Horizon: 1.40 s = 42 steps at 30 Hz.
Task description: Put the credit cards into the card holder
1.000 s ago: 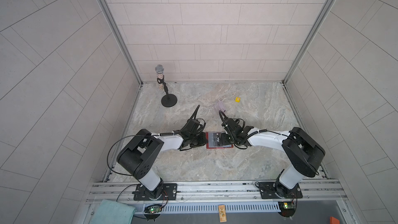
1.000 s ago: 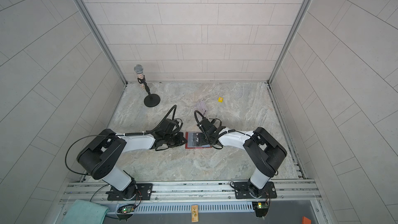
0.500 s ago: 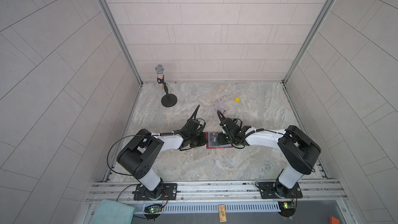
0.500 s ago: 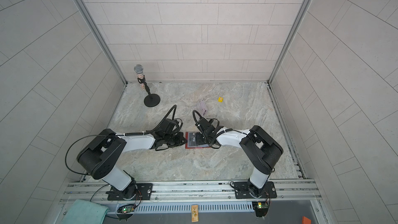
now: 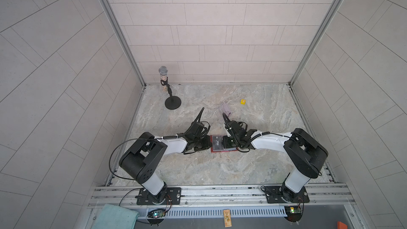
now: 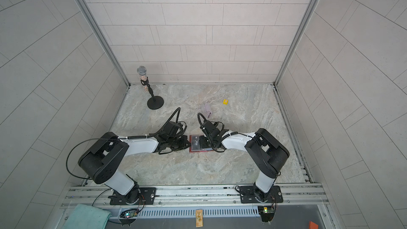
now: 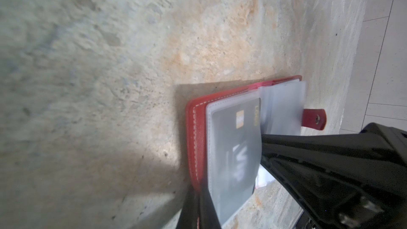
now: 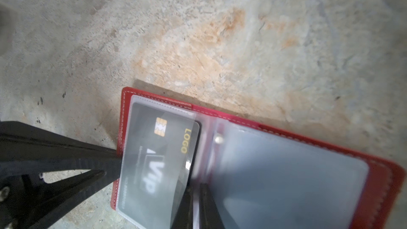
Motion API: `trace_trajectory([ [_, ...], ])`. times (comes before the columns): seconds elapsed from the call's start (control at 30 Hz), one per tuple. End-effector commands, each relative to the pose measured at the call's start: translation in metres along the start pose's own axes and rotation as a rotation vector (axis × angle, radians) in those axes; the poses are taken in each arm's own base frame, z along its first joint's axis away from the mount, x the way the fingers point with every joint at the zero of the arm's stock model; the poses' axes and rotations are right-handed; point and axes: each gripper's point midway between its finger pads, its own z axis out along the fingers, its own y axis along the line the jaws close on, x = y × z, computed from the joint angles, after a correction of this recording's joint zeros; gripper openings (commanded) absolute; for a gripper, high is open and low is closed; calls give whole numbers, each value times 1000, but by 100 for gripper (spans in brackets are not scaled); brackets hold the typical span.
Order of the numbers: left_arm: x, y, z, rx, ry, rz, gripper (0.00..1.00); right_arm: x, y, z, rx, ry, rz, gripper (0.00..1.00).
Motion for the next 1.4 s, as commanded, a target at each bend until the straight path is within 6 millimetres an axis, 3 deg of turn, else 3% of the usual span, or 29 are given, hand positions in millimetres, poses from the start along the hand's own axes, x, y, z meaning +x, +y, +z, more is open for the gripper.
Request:
trace_trajectory([
  [0.0, 1, -1, -9, -42, 9, 38, 8, 0, -5, -16, 38, -23, -27, 13],
  [0.2, -15, -14, -28, -82, -23, 107, 30, -9, -16, -39, 72, -78, -36, 18],
  [0.33, -22, -27, -36, -69, -36, 136, 34, -8, -31, -43, 100, -71, -20, 16],
  [0.43, -20, -48, -35, -11, -16, 172, 34, -3, -41, -41, 111, -55, -7, 13],
  [0.57, -16, -75, -25, 64, 19, 206, 34, 4, -48, -36, 113, -27, -8, 8],
  [0.7, -15, -86, -11, 86, 30, 206, 34, 11, -53, -30, 117, -5, -5, 6],
  [1.07, -13, -85, 29, 91, 63, 160, 34, 21, -60, -23, 125, 12, 2, 3],
  [1.37, -9, -88, 46, 124, 89, 135, 33, 24, -61, -21, 121, 16, 7, 2],
])
